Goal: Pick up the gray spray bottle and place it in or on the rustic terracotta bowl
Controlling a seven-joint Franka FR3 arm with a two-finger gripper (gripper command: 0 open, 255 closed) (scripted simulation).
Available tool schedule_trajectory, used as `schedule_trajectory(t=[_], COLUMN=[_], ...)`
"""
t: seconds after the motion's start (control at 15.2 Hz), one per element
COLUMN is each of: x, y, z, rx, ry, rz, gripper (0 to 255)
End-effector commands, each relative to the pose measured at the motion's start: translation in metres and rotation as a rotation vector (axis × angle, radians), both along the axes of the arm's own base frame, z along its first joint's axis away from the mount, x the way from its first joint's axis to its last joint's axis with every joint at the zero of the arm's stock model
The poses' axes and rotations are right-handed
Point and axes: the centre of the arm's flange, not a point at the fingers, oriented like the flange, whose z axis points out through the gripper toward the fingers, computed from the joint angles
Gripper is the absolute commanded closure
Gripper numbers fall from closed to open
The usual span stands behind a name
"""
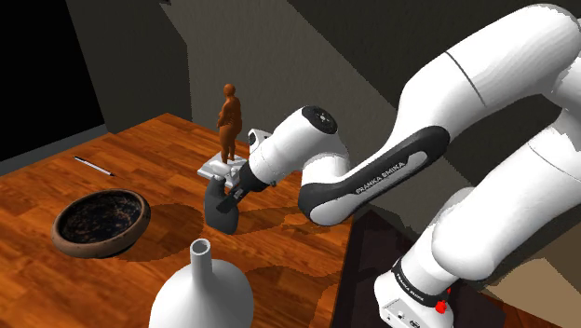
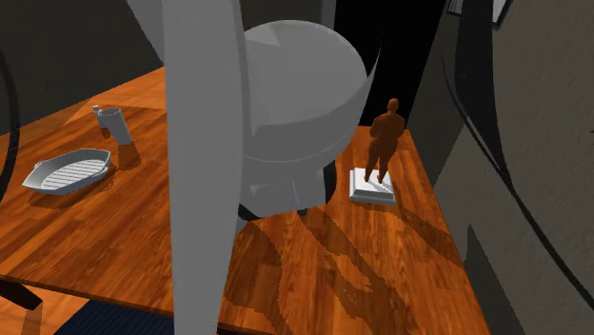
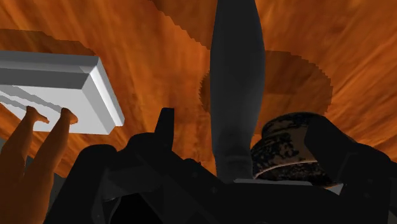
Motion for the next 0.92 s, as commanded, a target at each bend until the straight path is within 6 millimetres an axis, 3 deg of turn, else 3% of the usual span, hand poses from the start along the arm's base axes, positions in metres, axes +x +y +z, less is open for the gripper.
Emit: schedule_trajectory(t=[0.0,0.2,0.73,0.79,0.86], x=[0.004,0.013,0.013,0.013,0.013], y=[0.003,0.008,0.008,0.008,0.008], z=[-0.01,-0.026,-0.026,-0.026,-0.026], rx=[0.002,0.002,0.002,0.002,0.002], ry=[-0.001,-0.001,-0.001,-0.001,-0.001], rz=[0.002,0.003,0.003,0.003,0.003], gripper=[0,0,0,255,255])
